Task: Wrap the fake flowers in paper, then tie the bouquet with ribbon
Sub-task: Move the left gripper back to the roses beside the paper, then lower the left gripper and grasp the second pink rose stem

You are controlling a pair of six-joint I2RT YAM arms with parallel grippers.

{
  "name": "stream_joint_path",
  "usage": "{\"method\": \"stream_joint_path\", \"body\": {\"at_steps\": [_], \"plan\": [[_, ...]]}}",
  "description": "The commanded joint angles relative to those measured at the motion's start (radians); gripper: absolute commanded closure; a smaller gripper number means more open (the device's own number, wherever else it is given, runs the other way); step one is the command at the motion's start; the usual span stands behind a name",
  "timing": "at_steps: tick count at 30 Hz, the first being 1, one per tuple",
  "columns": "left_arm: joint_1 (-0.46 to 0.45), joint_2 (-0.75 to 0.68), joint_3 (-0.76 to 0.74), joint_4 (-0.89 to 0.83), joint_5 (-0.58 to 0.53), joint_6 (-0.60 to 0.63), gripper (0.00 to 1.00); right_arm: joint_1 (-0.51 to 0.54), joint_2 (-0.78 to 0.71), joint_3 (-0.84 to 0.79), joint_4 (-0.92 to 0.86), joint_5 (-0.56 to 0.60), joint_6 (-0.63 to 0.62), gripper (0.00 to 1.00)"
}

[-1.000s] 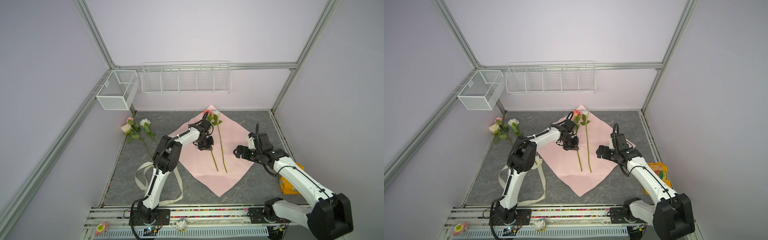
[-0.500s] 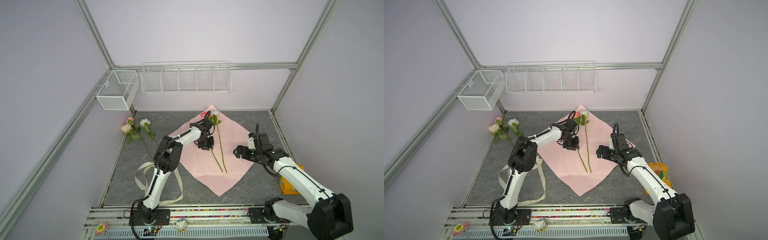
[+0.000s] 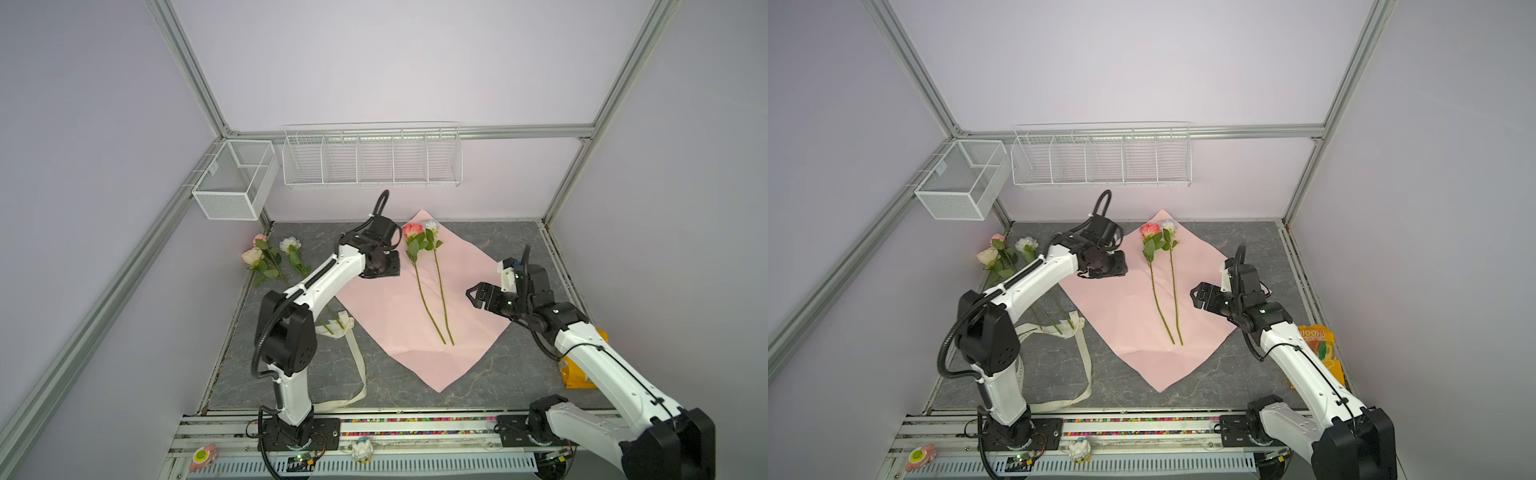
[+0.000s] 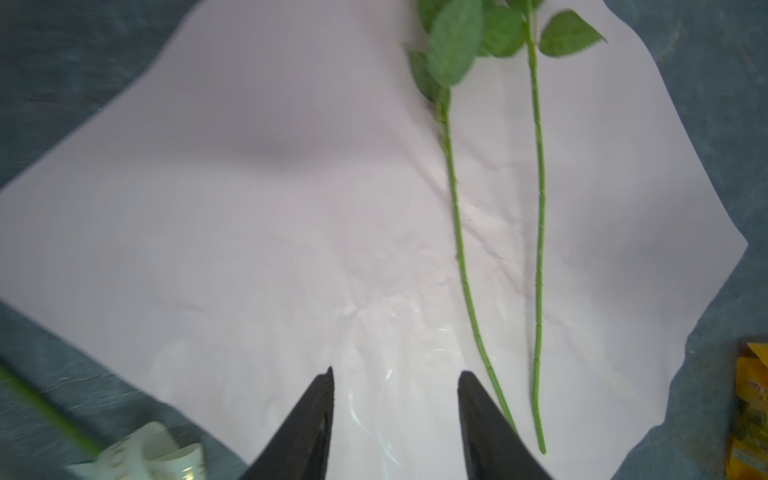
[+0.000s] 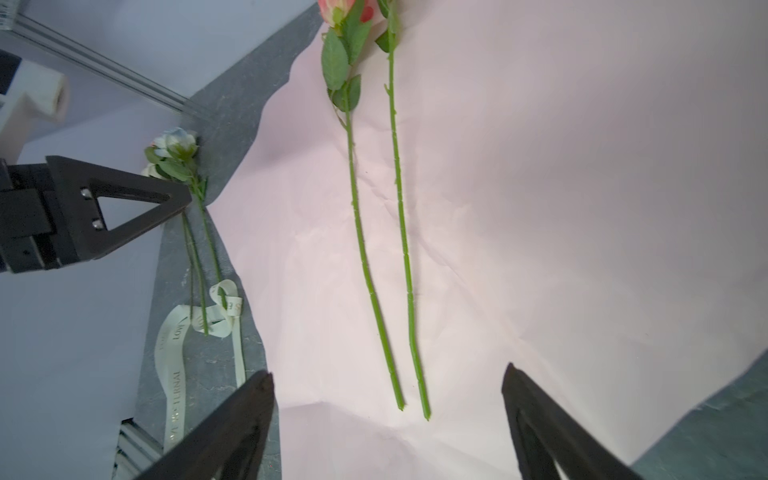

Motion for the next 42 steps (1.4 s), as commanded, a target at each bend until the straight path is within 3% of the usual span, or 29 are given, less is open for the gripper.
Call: {"method": "stream_joint_path", "body": {"at_steps": [1,4,7,12,20,32,42], "plan": [[0.181,-0.007,-0.122,-0.014,-0.027,0.049,0.61,0.035,0.062,0.025,0.083,-0.096,0.025,0.11],[0.342,-0.015,-0.193,-0.001,0.025,0.018,0.69,0.11,0.135,0.098,0.074,-0.055,0.001,0.11],[0.445,-0.046,-0.276,0.04,0.041,-0.009,0.69,0.177,0.216,0.17,0.037,-0.02,-0.011,0.11],[0.541,-0.058,-0.364,0.057,0.028,-0.015,0.68,0.258,0.313,0.25,-0.003,0.008,-0.04,0.11],[0.574,-0.046,-0.383,0.005,-0.171,-0.012,0.65,0.33,0.387,0.289,-0.006,0.027,-0.042,0.11],[0.624,0.033,-0.393,0.035,-0.018,0.022,0.67,0.341,0.404,0.291,-0.015,0.054,-0.042,0.11],[0.624,0.055,-0.455,0.076,0.004,0.004,0.68,0.34,0.413,0.299,-0.044,0.063,-0.051,0.11]]}}
